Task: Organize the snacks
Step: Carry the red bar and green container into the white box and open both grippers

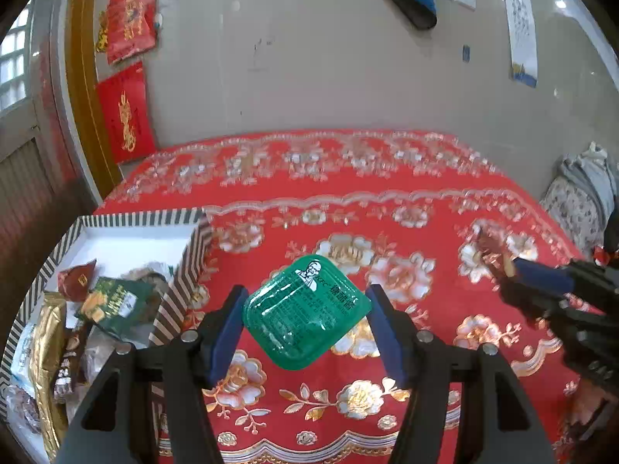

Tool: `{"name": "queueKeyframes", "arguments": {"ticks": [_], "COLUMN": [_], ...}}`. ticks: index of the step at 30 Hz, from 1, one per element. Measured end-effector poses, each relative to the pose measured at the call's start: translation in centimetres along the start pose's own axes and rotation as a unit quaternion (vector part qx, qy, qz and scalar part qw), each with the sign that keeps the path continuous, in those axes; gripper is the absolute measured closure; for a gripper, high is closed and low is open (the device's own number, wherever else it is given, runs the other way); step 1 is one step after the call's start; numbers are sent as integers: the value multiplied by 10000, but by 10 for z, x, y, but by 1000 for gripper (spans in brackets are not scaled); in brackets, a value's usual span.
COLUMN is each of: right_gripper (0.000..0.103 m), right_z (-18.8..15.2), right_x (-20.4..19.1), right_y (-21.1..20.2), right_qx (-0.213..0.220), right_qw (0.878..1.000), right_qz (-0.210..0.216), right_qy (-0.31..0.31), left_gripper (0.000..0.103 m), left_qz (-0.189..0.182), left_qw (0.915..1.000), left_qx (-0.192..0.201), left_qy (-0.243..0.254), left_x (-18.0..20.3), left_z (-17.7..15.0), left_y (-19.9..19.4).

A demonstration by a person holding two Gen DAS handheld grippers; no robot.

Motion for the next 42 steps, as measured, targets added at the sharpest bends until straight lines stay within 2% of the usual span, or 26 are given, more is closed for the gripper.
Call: {"name": "queueKeyframes", "arguments": {"ticks": [2, 7, 12, 20, 23, 27, 30, 35, 42], "right_gripper": [77, 77, 77, 77, 77, 77, 77, 77, 77], "right_z": [0, 5, 18, 27, 27, 26, 24, 18, 6], "right_x": [-4, -36, -84, -170, -196, -222, -233, -236, -245], "right_y": [0, -1, 10, 49, 68, 93, 111, 130, 143], "right_qx": [101, 159, 206, 93, -23, -217, -355, -564, -713], "right_qw": [9998, 9998, 9995, 9973, 9962, 9964, 9967, 9959, 9947], "right_qz": [-164, -107, 199, 557, 697, 685, 618, 695, 709], "right_qy": [12, 34, -121, -478, -514, -457, -387, -121, -203], "left_gripper": [39, 38, 38, 38, 38, 38, 38, 38, 38], "left_qz": [-31, 232, 462, 871, 756, 857, 682, 726, 891], "left_qw": [9999, 9986, 9964, 9918, 9892, 9879, 9891, 9908, 9889], "left_qx": [116, 448, 510, 269, 56, -159, -301, -497, -665], "left_qy": [-113, -182, -488, -894, -1256, -1282, -1268, -1033, -988], "left_x": [-7, -34, -76, -144, -178, -212, -223, -219, -212], "left_z": [3, 7, -6, -40, -54, -60, -64, -75, -87], "left_y": [-12, -48, -67, -71, -70, -68, -62, -51, -42]}}
Point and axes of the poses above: each gripper's, at about its wrist camera, not at the fingertips, and y roughly the way its jaws point, x to its right, z to its top, the point moved 1 cm from there along y, roughly the way its jaws point, and after that the axes turned 15 degrees about y, right-handed, at the moved point
